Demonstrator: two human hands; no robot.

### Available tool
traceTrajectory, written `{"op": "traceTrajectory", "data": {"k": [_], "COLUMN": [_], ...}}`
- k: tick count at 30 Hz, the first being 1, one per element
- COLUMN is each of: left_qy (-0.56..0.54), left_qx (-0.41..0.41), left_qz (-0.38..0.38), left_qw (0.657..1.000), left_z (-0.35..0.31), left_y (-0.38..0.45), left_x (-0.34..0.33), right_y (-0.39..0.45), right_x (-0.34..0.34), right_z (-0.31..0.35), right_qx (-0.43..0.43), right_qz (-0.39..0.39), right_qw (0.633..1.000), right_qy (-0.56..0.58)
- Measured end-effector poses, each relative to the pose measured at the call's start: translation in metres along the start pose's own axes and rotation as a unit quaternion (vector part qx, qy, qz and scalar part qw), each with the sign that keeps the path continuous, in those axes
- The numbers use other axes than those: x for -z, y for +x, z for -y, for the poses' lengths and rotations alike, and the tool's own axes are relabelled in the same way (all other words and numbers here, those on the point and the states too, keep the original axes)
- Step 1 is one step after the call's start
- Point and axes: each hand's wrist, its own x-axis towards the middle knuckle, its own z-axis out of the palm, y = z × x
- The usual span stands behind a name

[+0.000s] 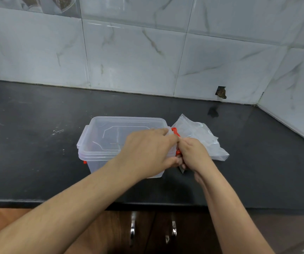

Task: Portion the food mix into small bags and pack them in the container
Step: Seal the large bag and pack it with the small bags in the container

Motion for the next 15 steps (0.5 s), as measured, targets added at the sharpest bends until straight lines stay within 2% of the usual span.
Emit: {"op": "traceTrajectory", "data": {"k": [5, 12, 15], "left_qy": [0.053, 0.063, 0.072], "left_qx": [-0.042, -0.025, -0.026], "left_qz": [-0.006, 0.013, -0.015], "left_qw": [0.998, 0.998, 0.997], "left_z": [-0.007, -0.013, -0.013], "left_y": [0.0, -0.004, -0.005], "left_x": [-0.003, 0.008, 0.008], "right_y": [-0.002, -0.008, -0.01], "right_x": [-0.002, -0.002, -0.002], "right_z": [-0.005, 0.0, -0.002], "right_qx": [0.01, 0.044, 0.046], "right_qz": [0.01, 0.011, 0.014], "right_qw": [1.0, 0.998, 0.998], "right_qy": [0.02, -0.033, -0.037]}}
